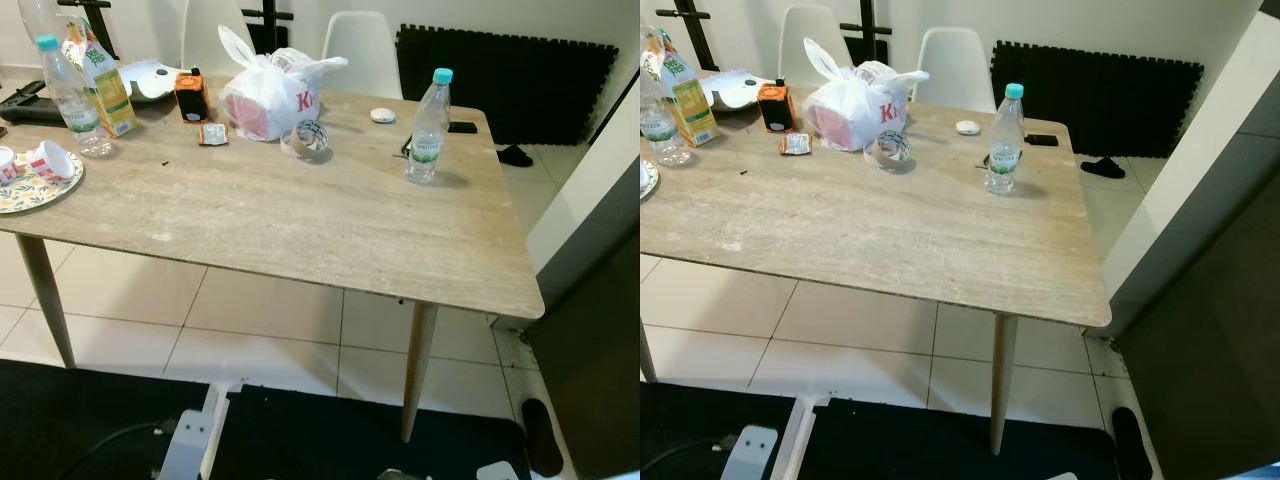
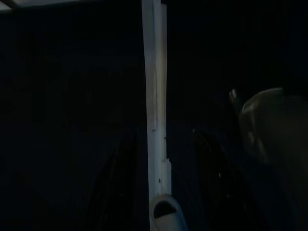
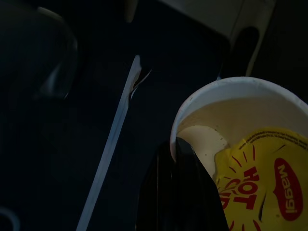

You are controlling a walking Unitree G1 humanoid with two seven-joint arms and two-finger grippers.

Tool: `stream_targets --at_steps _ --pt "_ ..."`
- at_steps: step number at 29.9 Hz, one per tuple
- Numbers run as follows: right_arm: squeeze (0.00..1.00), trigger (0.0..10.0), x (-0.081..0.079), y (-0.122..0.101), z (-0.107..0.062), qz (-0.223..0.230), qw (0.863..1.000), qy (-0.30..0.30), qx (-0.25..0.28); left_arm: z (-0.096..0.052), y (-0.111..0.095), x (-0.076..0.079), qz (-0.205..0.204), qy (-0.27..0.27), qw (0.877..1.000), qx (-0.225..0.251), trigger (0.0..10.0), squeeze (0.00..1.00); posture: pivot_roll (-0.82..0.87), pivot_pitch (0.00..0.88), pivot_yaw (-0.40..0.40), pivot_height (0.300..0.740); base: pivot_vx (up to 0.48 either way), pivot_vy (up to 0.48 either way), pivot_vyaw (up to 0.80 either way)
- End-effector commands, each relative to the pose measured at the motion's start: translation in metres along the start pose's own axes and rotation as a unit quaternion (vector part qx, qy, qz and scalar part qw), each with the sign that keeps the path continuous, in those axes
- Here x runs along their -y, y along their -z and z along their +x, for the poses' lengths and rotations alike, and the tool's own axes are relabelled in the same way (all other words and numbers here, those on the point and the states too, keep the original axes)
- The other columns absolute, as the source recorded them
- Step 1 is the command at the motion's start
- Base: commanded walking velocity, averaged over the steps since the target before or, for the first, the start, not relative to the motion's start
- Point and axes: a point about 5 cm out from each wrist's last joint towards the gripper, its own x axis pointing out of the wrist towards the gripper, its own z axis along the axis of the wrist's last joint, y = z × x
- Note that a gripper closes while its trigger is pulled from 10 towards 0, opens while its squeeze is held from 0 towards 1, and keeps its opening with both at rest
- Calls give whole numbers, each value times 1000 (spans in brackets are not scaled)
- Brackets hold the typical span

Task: Restocking fridge

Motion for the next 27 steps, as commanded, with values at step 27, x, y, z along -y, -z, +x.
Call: stream_targets --at_steps 27 --pt "0 10000 5 9 -1 17 1000 -3 -17 6 -20 12 3 17 999 30 10000 12 -15 56 -79 740 0 0 -756"
